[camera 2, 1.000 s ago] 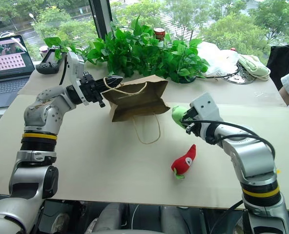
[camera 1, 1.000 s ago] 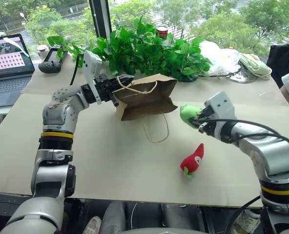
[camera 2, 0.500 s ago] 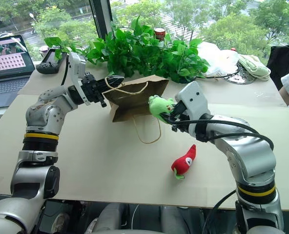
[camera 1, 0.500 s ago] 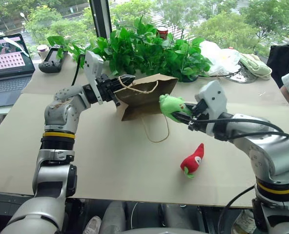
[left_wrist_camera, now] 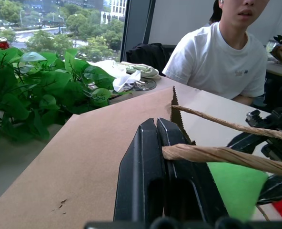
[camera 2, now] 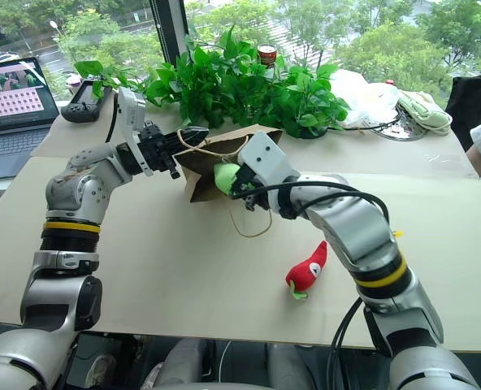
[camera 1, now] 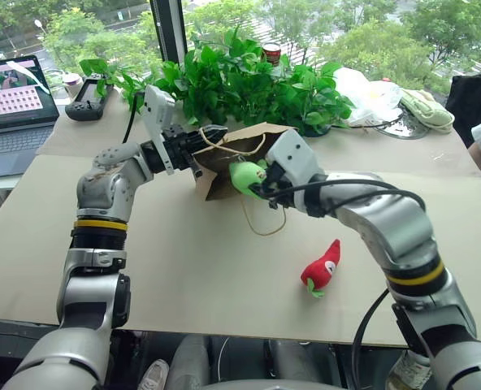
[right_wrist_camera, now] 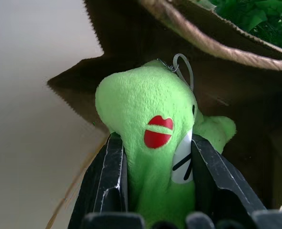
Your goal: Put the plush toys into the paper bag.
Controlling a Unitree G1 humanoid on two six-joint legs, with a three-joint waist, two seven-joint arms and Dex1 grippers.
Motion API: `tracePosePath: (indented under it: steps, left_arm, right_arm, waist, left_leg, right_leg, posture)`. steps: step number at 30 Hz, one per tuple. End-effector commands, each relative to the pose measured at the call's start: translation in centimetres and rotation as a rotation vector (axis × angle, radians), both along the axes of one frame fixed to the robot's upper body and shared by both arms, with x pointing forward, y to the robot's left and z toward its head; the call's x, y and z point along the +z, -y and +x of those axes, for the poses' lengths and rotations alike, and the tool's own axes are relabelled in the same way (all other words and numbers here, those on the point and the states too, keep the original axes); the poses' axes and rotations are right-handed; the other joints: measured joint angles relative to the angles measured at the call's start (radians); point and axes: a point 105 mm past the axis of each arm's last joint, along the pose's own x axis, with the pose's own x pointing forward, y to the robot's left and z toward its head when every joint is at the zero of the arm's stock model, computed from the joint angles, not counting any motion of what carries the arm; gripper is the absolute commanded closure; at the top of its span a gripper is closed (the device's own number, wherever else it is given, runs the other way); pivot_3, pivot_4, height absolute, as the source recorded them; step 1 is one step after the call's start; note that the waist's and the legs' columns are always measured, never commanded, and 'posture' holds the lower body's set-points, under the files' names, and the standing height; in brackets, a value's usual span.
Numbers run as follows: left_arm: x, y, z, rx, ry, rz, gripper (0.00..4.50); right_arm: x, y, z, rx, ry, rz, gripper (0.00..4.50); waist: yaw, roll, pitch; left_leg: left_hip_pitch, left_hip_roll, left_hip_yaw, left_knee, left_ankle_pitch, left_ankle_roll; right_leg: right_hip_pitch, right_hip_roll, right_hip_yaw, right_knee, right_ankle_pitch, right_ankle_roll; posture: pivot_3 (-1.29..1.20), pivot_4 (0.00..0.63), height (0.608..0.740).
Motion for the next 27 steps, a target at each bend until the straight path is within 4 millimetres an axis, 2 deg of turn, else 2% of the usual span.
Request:
tracePosePath:
  steps: [1,5,8,14,19,22,25,27]
  left_arm:
    - [1.6,0.5,-0.6,-0.029,0.057,-0.009,4.50]
    - [1.6,0.5,-0.7,-0.030,0.055,-0.010,4.50]
    - [1.5,0.5,-0.7,-0.029,0.055,-0.008,4.50]
    - [1.5,0.4,-0.7,-0.026,0.052,-0.007,4.50]
    - [1.4,0.4,-0.7,-0.024,0.049,-0.006,4.50]
    - [1.4,0.3,-0.6,-0.022,0.048,-0.008,4.50]
    - [1.4,0.4,-0.6,-0.022,0.047,-0.009,4.50]
    - [1.4,0.4,-0.6,-0.023,0.046,-0.009,4.50]
  right_arm:
    - [2.3,-0.2,1.1,-0.024,0.093,0.018,2.80]
    - [2.4,0.3,2.4,-0.094,0.119,-0.013,2.80]
    - [2.5,0.4,2.6,-0.118,0.108,0.021,2.00]
    - [3.1,0.7,1.9,-0.120,0.090,0.066,0.04]
    - [3.7,2.1,0.7,-0.113,0.083,0.085,0.04]
    - [3.8,2.6,-1.9,-0.006,0.065,0.077,0.04]
    - [2.7,3.3,-4.9,0.113,0.026,0.014,0.04]
    - [1.7,5.0,-6.3,0.132,-0.024,-0.028,0.04]
  waist:
    - [0.000,0.000,0.000]
    - [0.000,0.000,0.000]
    - [0.000,0.000,0.000]
    - [0.000,0.000,0.000]
    - [0.000,0.000,0.000]
    - [0.005,0.000,0.000]
    - [0.005,0.000,0.000]
    - [0.003,0.000,0.000]
  left_leg:
    - [0.000,0.000,0.000,0.000,0.000,0.000]
    - [0.000,0.000,0.000,0.000,0.000,0.000]
    - [0.000,0.000,0.000,0.000,0.000,0.000]
    - [-0.001,0.000,0.000,-0.001,0.000,0.000]
    - [-0.001,0.000,0.000,-0.001,0.000,0.000]
    - [-0.001,0.000,0.000,-0.001,0.000,0.000]
    - [-0.002,0.000,0.000,-0.001,0.000,0.000]
    - [-0.002,0.000,0.000,-0.001,-0.001,0.001]
  right_leg:
    - [0.000,0.000,0.000,0.000,0.000,0.000]
    - [0.000,0.000,0.000,0.000,0.000,0.000]
    - [0.000,0.000,0.000,0.000,0.000,0.000]
    - [-0.001,0.000,0.000,0.001,0.000,0.000]
    - [-0.001,0.000,0.000,0.001,0.000,0.000]
    - [-0.001,0.000,0.000,0.000,0.000,0.000]
    - [-0.001,0.000,0.000,0.000,0.000,0.000]
    - [0.000,0.000,0.000,-0.001,0.000,0.000]
  posture:
    - [0.00,0.150,0.713]
    - [0.00,0.150,0.713]
    - [0.00,0.150,0.713]
    - [0.00,0.150,0.713]
    - [0.00,0.150,0.713]
    - [0.00,0.150,0.713]
    - [0.00,0.150,0.713]
    - [0.00,0.150,0.713]
